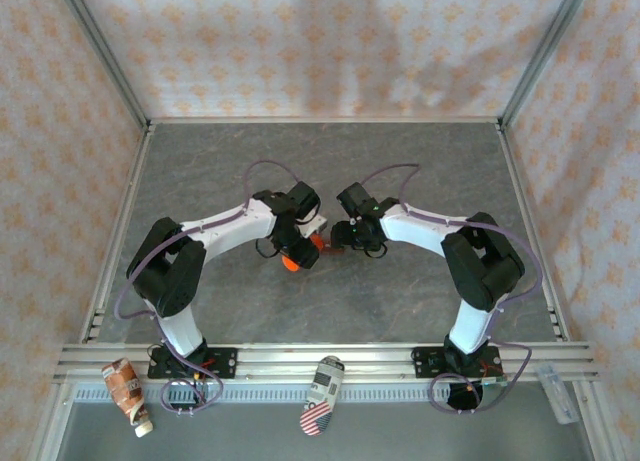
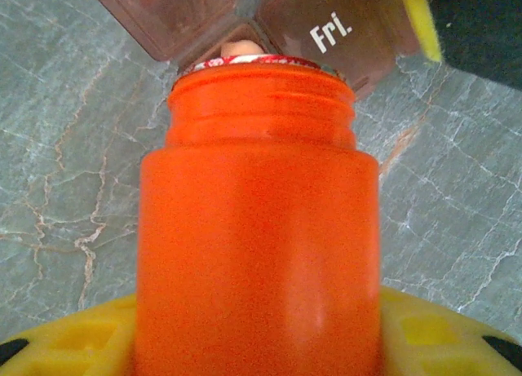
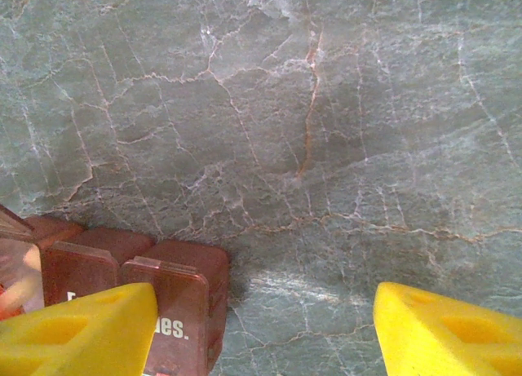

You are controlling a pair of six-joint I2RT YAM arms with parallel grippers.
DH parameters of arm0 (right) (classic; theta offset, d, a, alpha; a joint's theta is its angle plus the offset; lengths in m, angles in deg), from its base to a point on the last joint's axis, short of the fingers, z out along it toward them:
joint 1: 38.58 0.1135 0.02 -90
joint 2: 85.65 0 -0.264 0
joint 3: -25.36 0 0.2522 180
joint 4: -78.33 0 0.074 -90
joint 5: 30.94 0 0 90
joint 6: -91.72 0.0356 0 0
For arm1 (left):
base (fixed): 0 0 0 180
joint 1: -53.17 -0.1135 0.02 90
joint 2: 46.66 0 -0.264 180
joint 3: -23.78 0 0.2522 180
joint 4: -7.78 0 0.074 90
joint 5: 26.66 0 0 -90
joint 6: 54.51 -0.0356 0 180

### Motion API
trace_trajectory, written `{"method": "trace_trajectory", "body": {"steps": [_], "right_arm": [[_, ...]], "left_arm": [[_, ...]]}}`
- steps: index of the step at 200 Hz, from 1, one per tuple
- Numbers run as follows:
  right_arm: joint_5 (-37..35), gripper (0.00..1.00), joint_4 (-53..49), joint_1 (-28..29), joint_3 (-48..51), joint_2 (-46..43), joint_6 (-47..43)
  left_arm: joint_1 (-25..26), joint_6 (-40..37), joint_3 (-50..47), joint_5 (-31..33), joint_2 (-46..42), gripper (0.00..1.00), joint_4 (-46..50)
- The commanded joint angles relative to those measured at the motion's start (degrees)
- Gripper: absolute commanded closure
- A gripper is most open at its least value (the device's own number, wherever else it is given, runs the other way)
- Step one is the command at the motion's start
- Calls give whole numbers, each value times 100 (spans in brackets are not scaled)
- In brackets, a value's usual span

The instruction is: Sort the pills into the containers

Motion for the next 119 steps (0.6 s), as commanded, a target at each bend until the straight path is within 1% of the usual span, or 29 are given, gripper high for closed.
{"method": "trace_trajectory", "body": {"steps": [1,119], "right_arm": [[-173,29,-94,32,128,147,73],[-203,29,-116,31,120,201,85]], "left_arm": [[-32,23,-207,-22,-258,100,-263],[-33,254,-991,36,-828,100,-1129]]}}
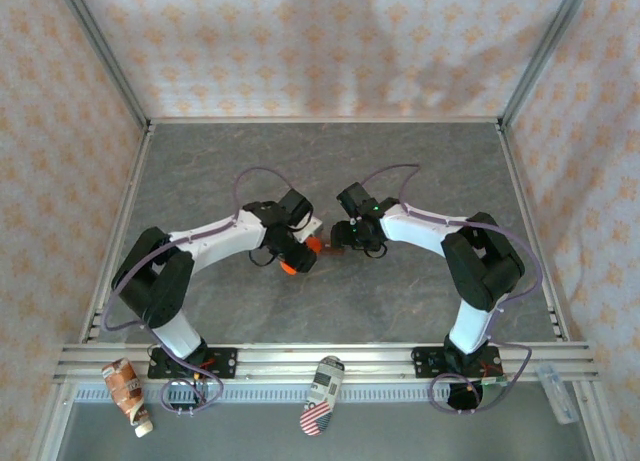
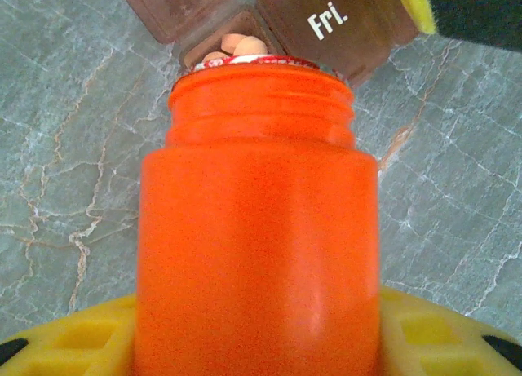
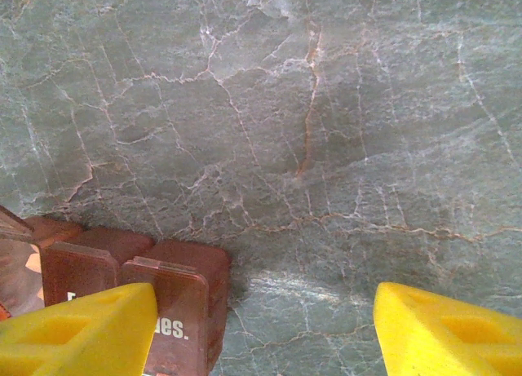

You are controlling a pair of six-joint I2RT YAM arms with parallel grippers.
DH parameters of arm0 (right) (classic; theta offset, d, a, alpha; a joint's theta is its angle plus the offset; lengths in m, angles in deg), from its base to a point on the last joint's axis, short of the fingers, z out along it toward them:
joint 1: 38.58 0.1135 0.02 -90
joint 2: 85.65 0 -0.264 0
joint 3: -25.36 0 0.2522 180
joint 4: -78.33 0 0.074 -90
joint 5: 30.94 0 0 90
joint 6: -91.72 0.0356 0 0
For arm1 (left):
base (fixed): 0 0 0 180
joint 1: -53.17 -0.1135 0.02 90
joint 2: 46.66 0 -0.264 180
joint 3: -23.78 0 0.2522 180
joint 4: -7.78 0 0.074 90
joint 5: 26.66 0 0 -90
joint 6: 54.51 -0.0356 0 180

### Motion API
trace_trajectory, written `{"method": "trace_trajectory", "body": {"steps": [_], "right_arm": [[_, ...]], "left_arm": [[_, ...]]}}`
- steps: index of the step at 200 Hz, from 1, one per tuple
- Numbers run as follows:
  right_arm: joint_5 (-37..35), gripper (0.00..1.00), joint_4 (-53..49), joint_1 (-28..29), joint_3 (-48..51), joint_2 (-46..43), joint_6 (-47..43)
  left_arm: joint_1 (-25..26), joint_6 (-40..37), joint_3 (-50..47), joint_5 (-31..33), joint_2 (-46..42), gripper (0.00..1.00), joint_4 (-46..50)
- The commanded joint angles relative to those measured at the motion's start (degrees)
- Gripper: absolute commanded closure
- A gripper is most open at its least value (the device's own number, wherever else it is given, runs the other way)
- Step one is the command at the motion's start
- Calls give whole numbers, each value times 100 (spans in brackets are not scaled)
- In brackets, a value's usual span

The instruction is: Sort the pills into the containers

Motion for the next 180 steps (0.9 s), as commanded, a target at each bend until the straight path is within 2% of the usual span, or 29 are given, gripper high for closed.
{"method": "trace_trajectory", "body": {"steps": [1,64,127,149,180], "right_arm": [[-203,29,-116,36,120,199,66],[-194,29,-118,32,93,203,85],[-202,29,-188,32,58,137,79],[-194,29,-231,32,2,95,81],[-202,28,-349,32,-145,14,72]], "left_arm": [[-33,138,-159,28,-261,100,-303],[-36,335,-654,-62,-619,100,-1045],[-33,506,-1470,-113,-1069,100,-2406],[-33,561,-1899,-183,-1362,100,-3190],[-33,658,-2742,-65,-1922,100,-4761]]}}
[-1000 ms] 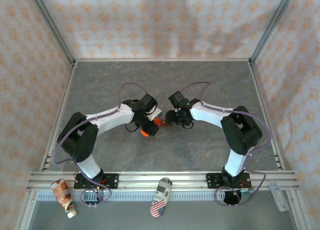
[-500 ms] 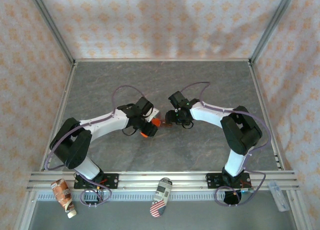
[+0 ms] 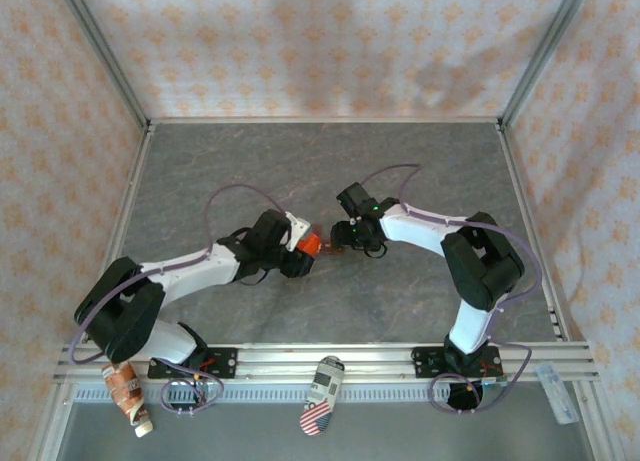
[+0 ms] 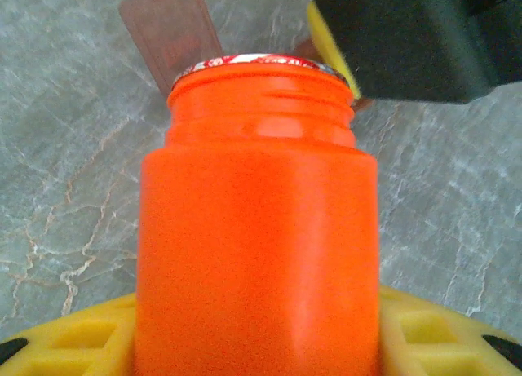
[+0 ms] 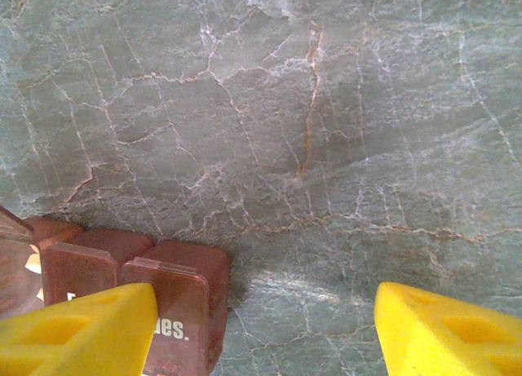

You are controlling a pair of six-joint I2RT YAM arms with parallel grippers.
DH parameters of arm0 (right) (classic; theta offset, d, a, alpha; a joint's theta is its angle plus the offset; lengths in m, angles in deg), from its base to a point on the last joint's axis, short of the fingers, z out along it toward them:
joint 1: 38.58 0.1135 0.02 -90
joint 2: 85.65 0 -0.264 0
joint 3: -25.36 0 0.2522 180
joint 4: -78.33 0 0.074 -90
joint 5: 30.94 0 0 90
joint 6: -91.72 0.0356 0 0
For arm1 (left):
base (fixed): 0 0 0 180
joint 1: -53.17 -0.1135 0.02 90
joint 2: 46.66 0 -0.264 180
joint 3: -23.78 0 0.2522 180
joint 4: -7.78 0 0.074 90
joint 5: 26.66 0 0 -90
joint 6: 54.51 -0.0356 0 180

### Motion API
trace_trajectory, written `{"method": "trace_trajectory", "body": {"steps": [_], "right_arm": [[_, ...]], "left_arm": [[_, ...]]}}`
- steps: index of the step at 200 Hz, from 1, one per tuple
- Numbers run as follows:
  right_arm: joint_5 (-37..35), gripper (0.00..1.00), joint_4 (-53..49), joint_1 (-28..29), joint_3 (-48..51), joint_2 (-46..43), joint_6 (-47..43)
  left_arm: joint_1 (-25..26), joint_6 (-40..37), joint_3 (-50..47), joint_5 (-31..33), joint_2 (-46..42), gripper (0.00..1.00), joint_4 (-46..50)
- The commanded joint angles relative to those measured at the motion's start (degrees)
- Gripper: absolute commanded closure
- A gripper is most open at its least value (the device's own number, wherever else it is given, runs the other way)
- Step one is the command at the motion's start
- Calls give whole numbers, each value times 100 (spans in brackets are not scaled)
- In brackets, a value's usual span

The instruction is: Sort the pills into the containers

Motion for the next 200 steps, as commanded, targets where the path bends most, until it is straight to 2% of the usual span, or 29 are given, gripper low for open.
{"method": "trace_trajectory", "body": {"steps": [1,38,100,150,182,200], "right_arm": [[-200,28,-328,30,-129,3,64],[-267,28,-541,30,-421,-185,85],[-764,25,-1315,-181,-1109,-874,-49],[-791,21,-1726,-980,-1059,-1476,-172],[-785,18,-1891,-1598,-831,-1690,-213],[-751,17,-1969,-1963,-724,-1622,-240]], "left_arm": [[-33,135,-500,36,-469,100,-1683],[-33,123,-1032,221,-887,100,-2896],[-8,2,-953,471,-1273,100,-4446],[154,-604,-189,499,-1496,100,-5182],[254,-573,29,492,-1471,100,-5872],[308,-474,2,468,-1339,100,-6597]]}}
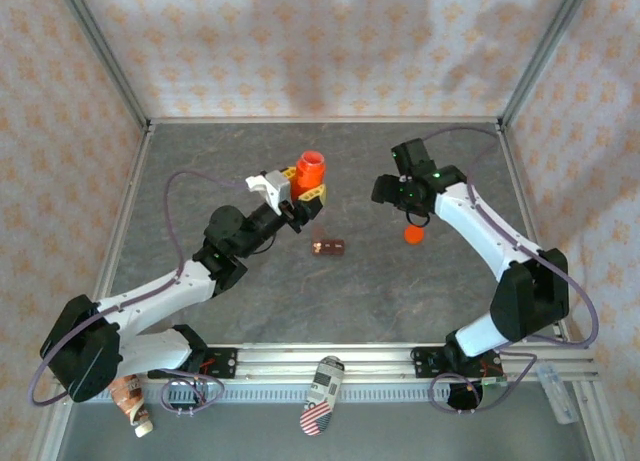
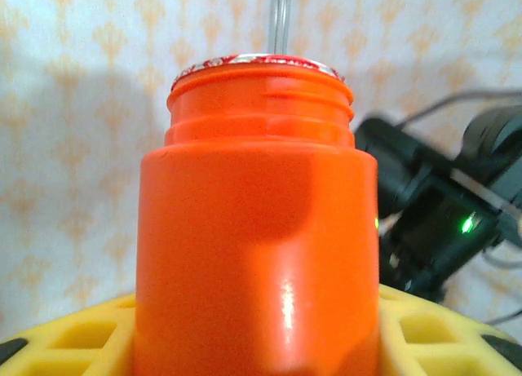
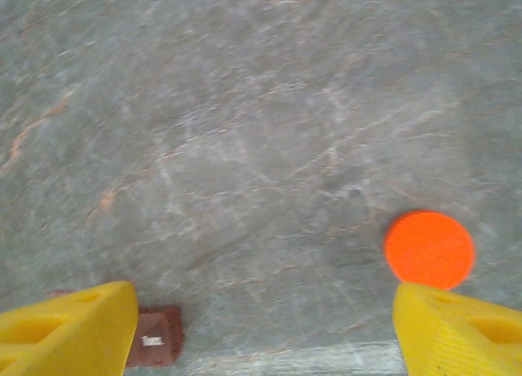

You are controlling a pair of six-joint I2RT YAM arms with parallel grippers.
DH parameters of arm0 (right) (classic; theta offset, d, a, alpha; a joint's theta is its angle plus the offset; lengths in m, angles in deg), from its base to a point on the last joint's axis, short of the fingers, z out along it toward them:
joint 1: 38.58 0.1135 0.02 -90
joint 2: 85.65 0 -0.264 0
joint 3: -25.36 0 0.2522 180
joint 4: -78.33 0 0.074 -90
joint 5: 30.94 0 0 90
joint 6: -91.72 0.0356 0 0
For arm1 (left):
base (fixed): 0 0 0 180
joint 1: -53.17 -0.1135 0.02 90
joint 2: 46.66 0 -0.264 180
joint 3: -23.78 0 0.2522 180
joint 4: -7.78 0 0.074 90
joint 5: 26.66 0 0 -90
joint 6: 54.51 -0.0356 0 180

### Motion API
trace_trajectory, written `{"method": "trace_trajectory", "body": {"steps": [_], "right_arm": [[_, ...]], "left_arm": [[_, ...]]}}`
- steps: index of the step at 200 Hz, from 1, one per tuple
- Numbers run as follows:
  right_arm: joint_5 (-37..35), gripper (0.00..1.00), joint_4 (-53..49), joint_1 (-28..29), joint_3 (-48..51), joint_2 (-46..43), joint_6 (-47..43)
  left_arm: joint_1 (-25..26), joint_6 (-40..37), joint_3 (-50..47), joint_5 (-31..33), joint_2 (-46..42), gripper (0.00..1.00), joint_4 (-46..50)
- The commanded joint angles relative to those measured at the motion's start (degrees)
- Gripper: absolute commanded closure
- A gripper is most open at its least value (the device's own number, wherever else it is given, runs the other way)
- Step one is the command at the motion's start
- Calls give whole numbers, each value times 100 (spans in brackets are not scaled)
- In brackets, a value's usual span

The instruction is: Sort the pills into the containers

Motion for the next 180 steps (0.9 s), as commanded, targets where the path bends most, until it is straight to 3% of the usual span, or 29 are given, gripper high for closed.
{"method": "trace_trajectory", "body": {"steps": [1,23,109,180], "right_arm": [[-136,17,-381,-384,223,-43,-110],[-93,15,-451,-666,273,185,-222],[-132,15,-402,-851,319,1305,-400],[-172,21,-155,-923,431,1816,-478]], "left_arm": [[86,-34,118,30,39,100,-1287],[113,102,68,-170,259,100,-1944],[144,-139,-103,-218,154,100,-1664],[144,-245,-270,-156,65,100,-1447]]}}
